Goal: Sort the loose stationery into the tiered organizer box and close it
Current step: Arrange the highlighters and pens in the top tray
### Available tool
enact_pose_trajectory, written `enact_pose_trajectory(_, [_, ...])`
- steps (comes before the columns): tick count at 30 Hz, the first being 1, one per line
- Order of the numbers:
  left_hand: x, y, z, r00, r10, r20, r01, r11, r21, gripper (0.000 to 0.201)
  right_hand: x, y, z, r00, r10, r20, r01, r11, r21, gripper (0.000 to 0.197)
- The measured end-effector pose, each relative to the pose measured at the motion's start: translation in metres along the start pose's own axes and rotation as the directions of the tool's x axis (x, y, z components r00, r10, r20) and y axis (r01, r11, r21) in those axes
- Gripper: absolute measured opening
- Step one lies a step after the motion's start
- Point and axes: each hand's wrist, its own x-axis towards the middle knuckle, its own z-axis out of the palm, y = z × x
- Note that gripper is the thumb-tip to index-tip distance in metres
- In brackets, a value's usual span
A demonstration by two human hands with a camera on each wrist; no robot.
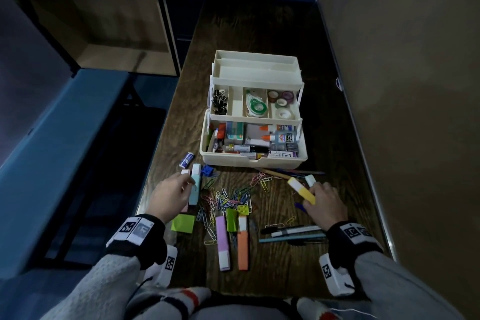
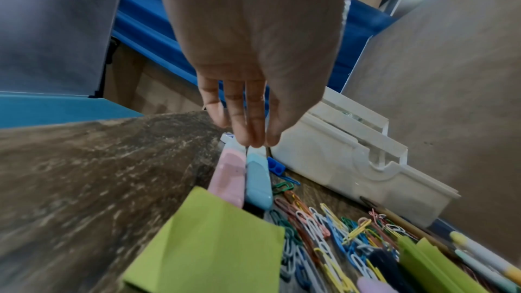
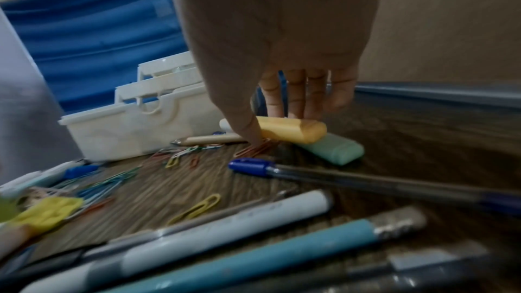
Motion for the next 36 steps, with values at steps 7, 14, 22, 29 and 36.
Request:
enact_pose_trajectory(7, [0.007, -0.004, 0.002, 0.975, -0.204, -0.082, 0.209, 0.977, 0.051, 0.023, 0.008, 0.007, -0.014, 0.999, 0.04, -0.019, -0.04, 0.999, 0.002, 0.025])
enact_pose_trajectory(14, [0.018, 0.004, 0.015, 0.961, -0.278, -0.009, 0.273, 0.937, 0.216, 0.038, 0.013, -0.012, -0.008, 0.993, -0.107, 0.057, 0.108, 0.994, -0.019, 0.015])
enact_pose_trajectory(22, [0.029, 0.011, 0.023, 0.948, -0.315, -0.037, 0.313, 0.913, 0.261, 0.038, 0.03, -0.033, -0.015, 0.995, 0.091, -0.04, -0.091, 0.996, 0.0, 0.014])
enact_pose_trajectory(29, [0.034, 0.0, 0.025, 0.897, -0.423, 0.126, 0.41, 0.905, 0.117, 0.047, 0.031, 0.012, -0.011, 0.959, 0.229, 0.167, -0.227, 0.973, -0.028, 0.036])
enact_pose_trajectory(36, [0.032, -0.001, 0.018, 0.904, -0.393, 0.172, 0.38, 0.919, 0.101, 0.037, 0.025, 0.018, -0.012, 0.974, 0.172, 0.145, -0.195, 0.968, 0.161, 0.029])
